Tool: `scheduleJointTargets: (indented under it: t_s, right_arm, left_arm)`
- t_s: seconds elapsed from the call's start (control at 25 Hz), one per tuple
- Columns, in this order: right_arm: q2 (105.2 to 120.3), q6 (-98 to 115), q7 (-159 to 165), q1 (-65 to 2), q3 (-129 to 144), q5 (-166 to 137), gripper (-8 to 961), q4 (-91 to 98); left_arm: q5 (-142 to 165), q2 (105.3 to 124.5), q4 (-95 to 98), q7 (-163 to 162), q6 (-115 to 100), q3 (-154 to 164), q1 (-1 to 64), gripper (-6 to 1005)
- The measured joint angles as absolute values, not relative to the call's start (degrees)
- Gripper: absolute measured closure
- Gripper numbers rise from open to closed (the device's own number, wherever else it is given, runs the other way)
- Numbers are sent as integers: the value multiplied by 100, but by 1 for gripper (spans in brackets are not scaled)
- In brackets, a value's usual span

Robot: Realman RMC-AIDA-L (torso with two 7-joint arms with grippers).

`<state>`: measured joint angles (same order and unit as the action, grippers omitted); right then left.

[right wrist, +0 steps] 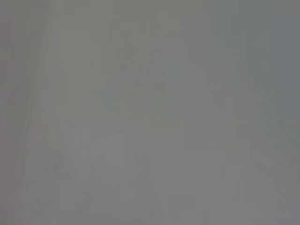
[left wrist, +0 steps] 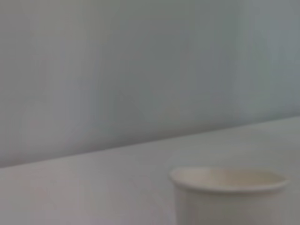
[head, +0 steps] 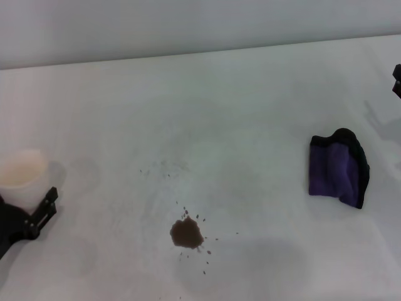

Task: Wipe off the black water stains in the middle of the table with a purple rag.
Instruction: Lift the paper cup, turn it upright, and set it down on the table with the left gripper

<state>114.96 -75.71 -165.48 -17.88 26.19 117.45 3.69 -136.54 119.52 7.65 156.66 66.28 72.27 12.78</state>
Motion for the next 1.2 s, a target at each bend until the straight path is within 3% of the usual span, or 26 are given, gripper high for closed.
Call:
scheduleJointTargets:
  t_s: [0.8, 1.0, 1.2]
  right_arm:
    - [11496, -7517, -16541, -1793, 2682, 11709, 89, 345]
    - [11496, -7520, -16541, -1788, 2681, 11706, 88, 326]
    - [11500, -7523, -16541, -1794, 2686, 11706, 88, 317]
  left_arm:
    - [-13631, 11965, 495, 15847, 7053, 7232, 1166, 242]
    - [-13624, 11962, 495, 15847, 7058, 7233, 1127, 103]
    - [-13605, 11960, 489, 15889, 7164, 7233, 976, 107]
